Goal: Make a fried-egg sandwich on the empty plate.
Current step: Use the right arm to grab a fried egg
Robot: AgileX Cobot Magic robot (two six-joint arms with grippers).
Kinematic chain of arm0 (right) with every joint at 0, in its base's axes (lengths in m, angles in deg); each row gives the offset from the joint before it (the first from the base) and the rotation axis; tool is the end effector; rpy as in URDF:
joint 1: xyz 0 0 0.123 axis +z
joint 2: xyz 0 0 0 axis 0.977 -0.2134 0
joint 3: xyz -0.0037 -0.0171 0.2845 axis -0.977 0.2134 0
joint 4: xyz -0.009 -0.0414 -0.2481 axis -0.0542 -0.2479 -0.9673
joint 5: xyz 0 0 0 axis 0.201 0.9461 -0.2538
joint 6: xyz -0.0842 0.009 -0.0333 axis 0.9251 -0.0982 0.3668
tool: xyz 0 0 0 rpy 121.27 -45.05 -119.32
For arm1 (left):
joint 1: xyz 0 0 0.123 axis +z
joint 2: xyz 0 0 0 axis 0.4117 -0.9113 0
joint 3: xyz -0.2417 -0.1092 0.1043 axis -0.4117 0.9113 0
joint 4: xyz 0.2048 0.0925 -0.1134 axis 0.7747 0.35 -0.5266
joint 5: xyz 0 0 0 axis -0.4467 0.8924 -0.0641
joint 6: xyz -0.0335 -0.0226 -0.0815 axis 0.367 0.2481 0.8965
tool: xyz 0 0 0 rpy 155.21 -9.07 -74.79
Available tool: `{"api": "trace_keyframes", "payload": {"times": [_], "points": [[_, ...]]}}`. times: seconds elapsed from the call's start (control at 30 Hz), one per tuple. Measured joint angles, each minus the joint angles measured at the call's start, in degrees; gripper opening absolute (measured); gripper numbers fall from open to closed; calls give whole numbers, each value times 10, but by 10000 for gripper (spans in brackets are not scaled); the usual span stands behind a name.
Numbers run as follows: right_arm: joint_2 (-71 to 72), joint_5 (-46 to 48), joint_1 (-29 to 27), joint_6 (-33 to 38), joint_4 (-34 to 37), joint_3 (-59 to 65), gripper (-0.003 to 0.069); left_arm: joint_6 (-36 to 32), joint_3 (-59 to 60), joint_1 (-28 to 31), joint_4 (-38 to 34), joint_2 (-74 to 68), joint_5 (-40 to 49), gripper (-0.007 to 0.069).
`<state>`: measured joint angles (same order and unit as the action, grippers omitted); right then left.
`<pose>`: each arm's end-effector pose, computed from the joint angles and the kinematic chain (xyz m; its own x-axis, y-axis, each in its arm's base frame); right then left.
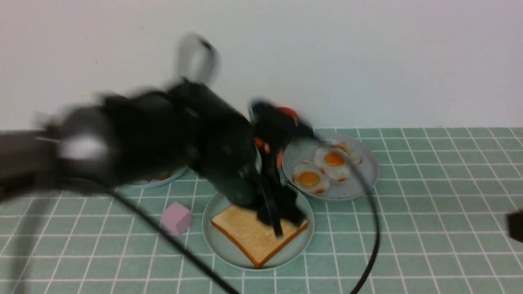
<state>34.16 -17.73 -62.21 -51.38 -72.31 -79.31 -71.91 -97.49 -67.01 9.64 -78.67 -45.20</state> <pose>0.1277 0.0569 0.3518 -0.6614 -0.0692 -0.7468 -0.3566 0.9050 0.2320 0.2648 -0.2371 0.2972 -0.5939 0.5142 -0.6188 0.6359 0.7712 0.0305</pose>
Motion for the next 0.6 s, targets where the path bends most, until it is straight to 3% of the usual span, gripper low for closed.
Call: {"api": "trace_keyframes", "payload": {"times": [0.07,0.1,0.13,0.17,0.37,0.6], "points": [[-58,-44,0,0,4,-1,179,-2,0,0,-22,78,-4,213],[-64,-44,0,0,4,-1,182,-3,0,0,-23,85,-4,198],[-122,-71,0,0,13,-9,204,-6,5,0,-27,144,-6,77],[-150,-78,-1,0,17,-16,218,-8,14,0,-27,181,-9,21],[-348,-93,-32,18,80,-106,277,-3,147,0,-31,390,-46,-13],[-517,-104,-56,35,165,-209,284,46,341,0,-53,613,-148,-13]]}}
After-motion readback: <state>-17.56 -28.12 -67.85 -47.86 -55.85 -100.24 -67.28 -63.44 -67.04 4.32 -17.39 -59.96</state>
